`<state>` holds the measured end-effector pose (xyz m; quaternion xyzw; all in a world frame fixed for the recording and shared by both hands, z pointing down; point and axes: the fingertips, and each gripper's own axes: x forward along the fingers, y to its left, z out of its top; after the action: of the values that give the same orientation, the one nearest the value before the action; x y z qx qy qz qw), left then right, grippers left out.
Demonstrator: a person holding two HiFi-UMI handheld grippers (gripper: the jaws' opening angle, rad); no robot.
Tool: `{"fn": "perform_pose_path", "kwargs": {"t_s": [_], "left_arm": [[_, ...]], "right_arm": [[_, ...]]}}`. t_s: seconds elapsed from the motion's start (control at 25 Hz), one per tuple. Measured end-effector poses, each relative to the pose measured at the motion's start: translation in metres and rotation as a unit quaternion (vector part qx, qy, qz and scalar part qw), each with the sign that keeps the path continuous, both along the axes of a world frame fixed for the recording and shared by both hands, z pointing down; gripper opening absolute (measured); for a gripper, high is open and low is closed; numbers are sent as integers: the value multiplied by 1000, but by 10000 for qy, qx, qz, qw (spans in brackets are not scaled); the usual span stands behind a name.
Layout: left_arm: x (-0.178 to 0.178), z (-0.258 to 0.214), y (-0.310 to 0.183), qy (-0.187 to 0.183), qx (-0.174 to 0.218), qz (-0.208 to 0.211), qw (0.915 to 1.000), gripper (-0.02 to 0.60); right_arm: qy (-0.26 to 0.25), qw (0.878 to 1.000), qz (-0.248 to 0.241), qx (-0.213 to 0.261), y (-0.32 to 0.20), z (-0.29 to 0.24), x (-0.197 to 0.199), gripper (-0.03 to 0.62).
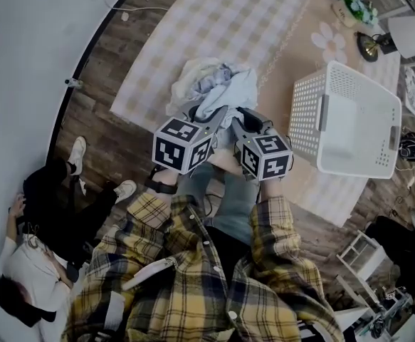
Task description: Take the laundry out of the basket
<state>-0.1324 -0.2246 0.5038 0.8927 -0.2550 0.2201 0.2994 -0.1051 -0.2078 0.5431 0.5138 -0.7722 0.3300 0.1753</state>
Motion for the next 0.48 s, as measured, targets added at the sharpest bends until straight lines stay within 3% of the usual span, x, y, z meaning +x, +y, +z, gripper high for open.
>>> {"fn": "perform_pose_path", "kwargs": {"t_s": [0.28, 0.48], "left_arm": [[2, -7, 4, 114, 81, 62, 9999, 105], [7, -30, 11, 260, 197, -26, 9995, 154]], "right_arm": [[319, 9994, 97, 45, 5, -9, 5, 127], [771, 9966, 189, 199, 21, -35, 19, 197]]}}
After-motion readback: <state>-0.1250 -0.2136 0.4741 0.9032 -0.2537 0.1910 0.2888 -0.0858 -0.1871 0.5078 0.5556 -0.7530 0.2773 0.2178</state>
